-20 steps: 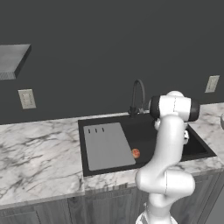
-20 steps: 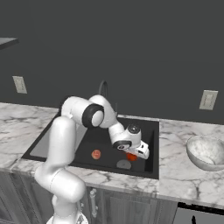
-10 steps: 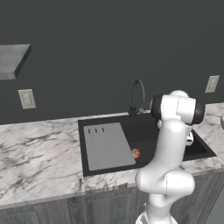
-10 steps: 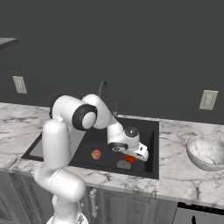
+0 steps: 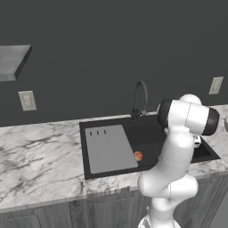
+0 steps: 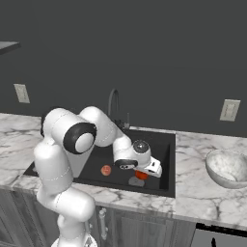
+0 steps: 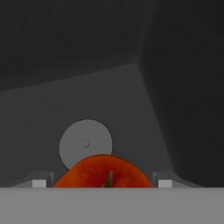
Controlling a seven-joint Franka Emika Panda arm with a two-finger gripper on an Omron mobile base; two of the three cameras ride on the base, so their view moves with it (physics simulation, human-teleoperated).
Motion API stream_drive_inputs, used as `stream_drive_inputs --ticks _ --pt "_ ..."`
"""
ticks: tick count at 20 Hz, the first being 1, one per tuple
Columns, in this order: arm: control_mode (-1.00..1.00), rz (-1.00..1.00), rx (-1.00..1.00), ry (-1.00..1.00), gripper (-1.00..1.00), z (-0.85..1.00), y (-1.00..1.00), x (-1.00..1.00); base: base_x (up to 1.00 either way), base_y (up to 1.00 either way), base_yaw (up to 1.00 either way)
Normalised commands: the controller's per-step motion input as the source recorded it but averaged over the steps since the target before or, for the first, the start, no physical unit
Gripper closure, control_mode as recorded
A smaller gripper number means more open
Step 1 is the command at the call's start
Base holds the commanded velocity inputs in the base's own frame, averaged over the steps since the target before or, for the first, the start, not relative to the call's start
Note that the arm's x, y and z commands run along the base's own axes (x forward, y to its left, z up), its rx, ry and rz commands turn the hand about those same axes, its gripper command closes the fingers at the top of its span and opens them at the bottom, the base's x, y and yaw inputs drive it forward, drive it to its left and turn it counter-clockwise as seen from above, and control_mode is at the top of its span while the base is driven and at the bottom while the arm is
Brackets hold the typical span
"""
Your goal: Remove the tomato and peach from the sink. Then move the bowl and cup from the counter to the sink for washing.
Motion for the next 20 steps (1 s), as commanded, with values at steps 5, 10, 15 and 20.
stream_drive_inputs --ticks 5,10,15,20 --pt "-1.00 0.08 0.00 0.00 1.00 0.46 0.03 -0.17 0.00 0.00 0.00" --pt "-1.00 0.07 0.00 0.00 1.00 0.50 0.03 -0.12 0.00 0.00 0.00" --pt "-1.00 0.05 0.00 0.00 1.00 0.48 0.02 -0.09 0.00 0.00 0.00" --pt "-1.00 0.02 0.00 0.00 1.00 0.43 0.03 -0.08 0.00 0.00 0.00"
